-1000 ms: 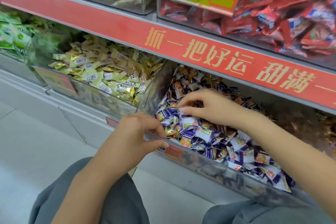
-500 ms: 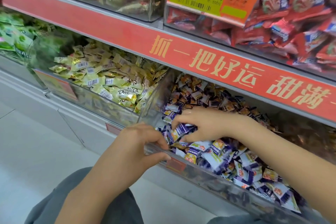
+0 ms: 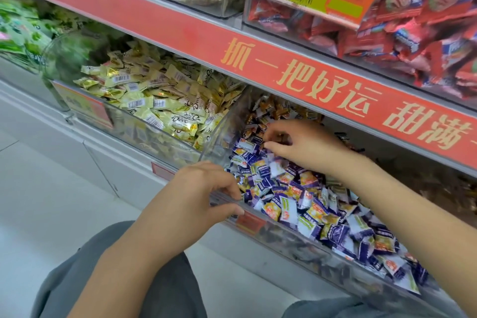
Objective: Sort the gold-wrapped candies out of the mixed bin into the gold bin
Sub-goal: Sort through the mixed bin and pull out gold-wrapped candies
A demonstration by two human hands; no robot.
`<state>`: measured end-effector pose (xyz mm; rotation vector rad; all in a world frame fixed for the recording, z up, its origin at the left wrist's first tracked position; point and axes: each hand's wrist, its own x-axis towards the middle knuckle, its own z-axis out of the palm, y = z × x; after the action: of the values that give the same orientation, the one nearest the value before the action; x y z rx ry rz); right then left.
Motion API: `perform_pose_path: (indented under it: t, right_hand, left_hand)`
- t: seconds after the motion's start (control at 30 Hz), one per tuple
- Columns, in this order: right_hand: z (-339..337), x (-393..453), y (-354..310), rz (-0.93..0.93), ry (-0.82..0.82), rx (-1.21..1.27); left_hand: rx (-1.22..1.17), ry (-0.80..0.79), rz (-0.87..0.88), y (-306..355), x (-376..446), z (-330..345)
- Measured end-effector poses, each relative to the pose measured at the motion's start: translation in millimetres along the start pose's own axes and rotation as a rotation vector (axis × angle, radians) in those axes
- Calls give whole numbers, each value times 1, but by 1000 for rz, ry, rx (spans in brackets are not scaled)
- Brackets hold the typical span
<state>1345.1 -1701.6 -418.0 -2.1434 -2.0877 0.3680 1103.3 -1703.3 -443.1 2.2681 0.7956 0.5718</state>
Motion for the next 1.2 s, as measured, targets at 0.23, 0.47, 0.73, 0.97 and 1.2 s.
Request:
perform_pose_path:
  t: [0.23, 0.47, 0.73, 0.97, 1.2]
  right_hand:
    - [10, 49, 1, 69, -20, -100]
    - [12, 47, 12, 81, -146, -65]
    - [7, -19, 1, -57, -247, -45]
    - [-17, -46, -5, 79, -407, 96]
    - [3, 12, -2, 187, -7, 70]
  left_hand:
    - [-18, 10, 2, 0, 3, -2]
    - [-7, 26, -26, 2, 3, 0]
    - [-3, 41, -14, 3, 2, 1]
    - [14, 21, -10, 4, 2, -1]
    - [7, 20, -13, 5, 2, -1]
